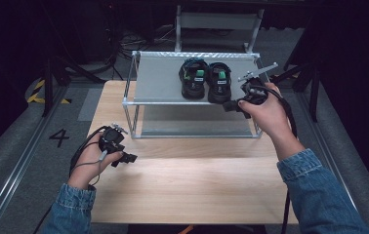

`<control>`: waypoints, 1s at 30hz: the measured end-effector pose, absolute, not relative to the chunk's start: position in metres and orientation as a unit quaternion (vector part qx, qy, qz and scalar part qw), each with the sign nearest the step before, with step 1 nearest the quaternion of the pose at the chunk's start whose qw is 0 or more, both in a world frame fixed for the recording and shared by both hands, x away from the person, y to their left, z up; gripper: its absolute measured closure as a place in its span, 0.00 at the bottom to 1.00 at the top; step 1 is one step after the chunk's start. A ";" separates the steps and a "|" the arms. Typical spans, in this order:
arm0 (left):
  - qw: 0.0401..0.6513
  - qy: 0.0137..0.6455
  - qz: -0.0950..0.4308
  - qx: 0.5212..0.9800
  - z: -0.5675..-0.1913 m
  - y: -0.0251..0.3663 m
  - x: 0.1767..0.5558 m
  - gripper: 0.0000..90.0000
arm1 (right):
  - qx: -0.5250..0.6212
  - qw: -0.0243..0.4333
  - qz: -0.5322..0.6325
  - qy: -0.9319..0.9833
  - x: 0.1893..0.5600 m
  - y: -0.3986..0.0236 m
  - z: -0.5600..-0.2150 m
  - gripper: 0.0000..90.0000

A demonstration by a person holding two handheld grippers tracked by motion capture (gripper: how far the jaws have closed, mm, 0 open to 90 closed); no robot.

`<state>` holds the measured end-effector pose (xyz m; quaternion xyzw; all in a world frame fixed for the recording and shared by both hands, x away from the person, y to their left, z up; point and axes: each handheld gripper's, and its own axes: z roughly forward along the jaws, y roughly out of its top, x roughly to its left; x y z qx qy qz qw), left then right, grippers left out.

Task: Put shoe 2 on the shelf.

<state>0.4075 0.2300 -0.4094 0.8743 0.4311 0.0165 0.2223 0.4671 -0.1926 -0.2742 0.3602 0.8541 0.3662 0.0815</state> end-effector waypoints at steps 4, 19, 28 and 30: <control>0.223 0.436 0.018 0.872 -0.410 0.232 0.406 0.35 | 0.367 0.086 0.374 0.847 0.475 -0.190 -0.279 1.00; 0.218 0.444 0.017 0.869 -0.413 0.240 0.403 0.35 | 0.366 0.079 0.381 0.845 0.488 -0.183 -0.286 0.98; 0.221 0.446 0.017 0.867 -0.413 0.241 0.403 0.35 | 0.341 0.107 0.389 0.849 0.458 -0.198 -0.276 0.71; 0.223 0.446 0.016 0.867 -0.412 0.242 0.403 0.35 | 0.340 0.113 0.387 0.850 0.449 -0.204 -0.277 0.68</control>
